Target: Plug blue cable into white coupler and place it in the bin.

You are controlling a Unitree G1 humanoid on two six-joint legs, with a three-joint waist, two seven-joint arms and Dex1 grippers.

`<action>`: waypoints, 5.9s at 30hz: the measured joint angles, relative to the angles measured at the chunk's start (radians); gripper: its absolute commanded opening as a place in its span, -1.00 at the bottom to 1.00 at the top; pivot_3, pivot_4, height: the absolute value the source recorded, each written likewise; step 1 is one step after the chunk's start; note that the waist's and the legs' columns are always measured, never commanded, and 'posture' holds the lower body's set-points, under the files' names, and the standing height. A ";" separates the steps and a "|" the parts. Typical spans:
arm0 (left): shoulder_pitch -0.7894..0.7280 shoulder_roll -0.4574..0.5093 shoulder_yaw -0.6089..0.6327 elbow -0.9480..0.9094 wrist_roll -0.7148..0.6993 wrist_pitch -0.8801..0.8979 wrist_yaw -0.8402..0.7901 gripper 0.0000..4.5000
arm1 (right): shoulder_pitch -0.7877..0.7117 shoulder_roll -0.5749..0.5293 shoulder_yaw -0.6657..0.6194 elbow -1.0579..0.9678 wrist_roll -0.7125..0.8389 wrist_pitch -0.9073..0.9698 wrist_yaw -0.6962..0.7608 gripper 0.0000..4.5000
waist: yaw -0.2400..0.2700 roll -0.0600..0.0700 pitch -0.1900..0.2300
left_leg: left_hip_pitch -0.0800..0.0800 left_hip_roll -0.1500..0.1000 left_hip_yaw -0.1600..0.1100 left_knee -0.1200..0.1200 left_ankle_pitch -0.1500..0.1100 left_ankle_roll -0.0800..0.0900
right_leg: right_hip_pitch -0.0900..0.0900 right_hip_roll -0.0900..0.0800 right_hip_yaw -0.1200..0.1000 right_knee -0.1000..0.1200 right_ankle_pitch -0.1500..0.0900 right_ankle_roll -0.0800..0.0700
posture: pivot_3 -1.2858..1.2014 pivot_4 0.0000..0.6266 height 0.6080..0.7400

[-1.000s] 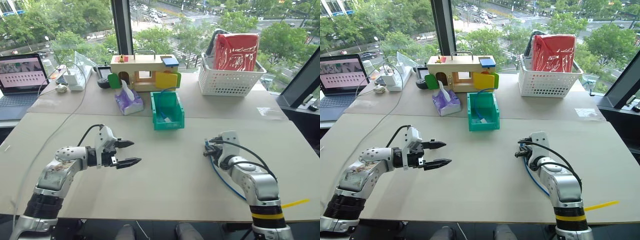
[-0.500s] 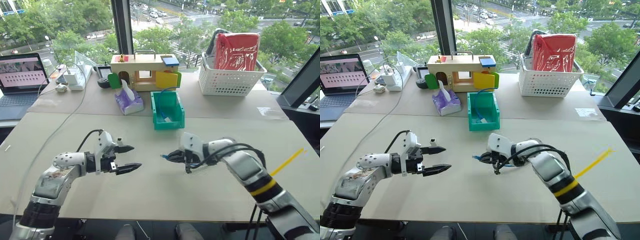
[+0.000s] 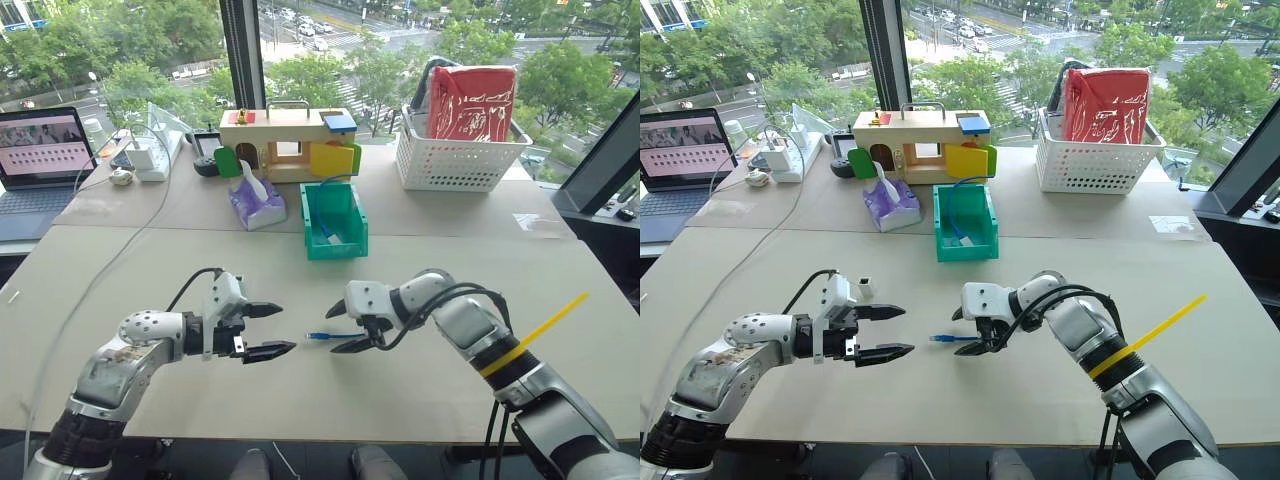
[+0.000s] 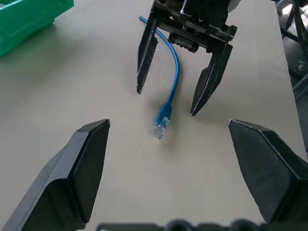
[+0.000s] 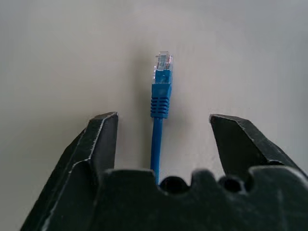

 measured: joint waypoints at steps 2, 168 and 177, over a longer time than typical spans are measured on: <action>-0.022 0.001 -0.039 0.015 0.022 -0.030 -0.031 0.88 | 0.008 -0.001 -0.073 -0.065 0.057 0.099 -0.021 0.99 | 0.002 0.000 0.000 | 0.000 0.000 0.000 0.000 0.000 0.000 | 0.000 0.000 0.000 0.000 0.000 0.000 | 0.03 -0.52 0.77; 0.121 -0.455 0.179 0.300 0.332 -0.427 0.791 0.99 | 0.530 0.059 -0.743 -0.501 1.287 0.592 -1.432 -1.00 | 0.005 0.018 -0.010 | 0.007 -0.007 -0.016 0.001 0.000 0.001 | 0.018 -0.001 -0.004 -0.003 -0.009 0.008 | 0.03 -0.52 0.77; 0.044 -0.510 0.176 0.343 0.312 -0.387 0.809 0.99 | 0.535 0.075 -0.752 -0.526 1.287 0.592 -1.451 -1.00 | 0.020 0.018 -0.010 | 0.005 -0.007 -0.016 0.001 0.000 0.001 | 0.017 -0.001 -0.004 -0.005 -0.009 0.008 | 0.03 -0.52 0.77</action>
